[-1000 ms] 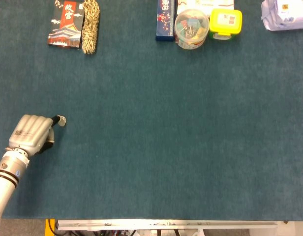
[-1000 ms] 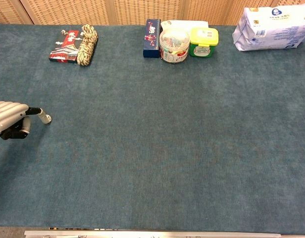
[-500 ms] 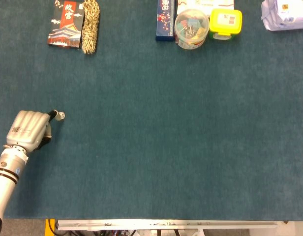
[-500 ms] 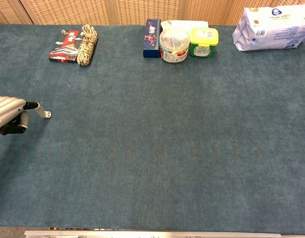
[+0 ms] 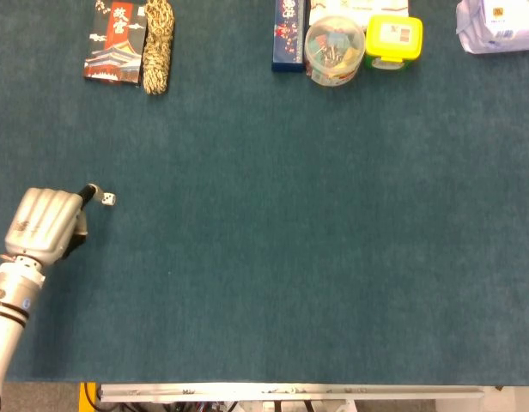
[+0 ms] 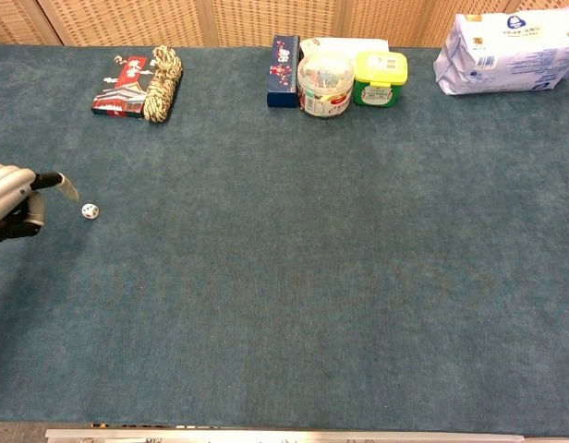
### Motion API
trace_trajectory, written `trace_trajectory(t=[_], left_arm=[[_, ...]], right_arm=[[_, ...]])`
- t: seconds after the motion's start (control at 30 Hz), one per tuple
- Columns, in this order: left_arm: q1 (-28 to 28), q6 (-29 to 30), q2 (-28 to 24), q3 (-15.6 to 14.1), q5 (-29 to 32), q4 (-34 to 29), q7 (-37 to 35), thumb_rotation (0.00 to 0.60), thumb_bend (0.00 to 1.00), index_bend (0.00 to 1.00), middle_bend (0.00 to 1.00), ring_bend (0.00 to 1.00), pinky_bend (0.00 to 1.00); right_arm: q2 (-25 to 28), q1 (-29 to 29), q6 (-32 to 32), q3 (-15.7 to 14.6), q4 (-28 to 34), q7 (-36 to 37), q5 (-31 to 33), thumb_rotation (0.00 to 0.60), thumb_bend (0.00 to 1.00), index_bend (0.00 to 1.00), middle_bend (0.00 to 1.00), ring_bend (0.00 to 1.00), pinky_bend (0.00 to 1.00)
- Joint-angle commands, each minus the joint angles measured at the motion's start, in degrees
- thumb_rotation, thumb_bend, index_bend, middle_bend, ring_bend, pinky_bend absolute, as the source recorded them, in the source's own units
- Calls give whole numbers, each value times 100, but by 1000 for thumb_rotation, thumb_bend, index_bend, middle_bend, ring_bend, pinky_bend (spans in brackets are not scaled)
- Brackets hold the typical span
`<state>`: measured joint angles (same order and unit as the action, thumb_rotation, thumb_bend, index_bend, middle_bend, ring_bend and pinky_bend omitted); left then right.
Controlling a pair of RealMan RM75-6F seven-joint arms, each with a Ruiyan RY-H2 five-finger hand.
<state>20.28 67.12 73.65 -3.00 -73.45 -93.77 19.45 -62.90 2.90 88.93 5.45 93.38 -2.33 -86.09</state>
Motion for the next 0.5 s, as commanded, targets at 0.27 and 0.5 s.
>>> trace_trajectory(t=[0.27, 0.5], left_arm=[[-661, 1717, -422, 281, -963, 62, -836, 600, 953, 251, 770, 572, 831], [-831, 1927, -808, 348, -1060, 19, -1055, 600, 522, 191, 342, 251, 576]], right_arm=[[-25, -19, 38, 18, -2, -86, 23, 600, 101, 532, 432, 321, 454], [-67, -33, 53, 25, -15, -208, 58, 600, 102, 532, 432, 321, 454]])
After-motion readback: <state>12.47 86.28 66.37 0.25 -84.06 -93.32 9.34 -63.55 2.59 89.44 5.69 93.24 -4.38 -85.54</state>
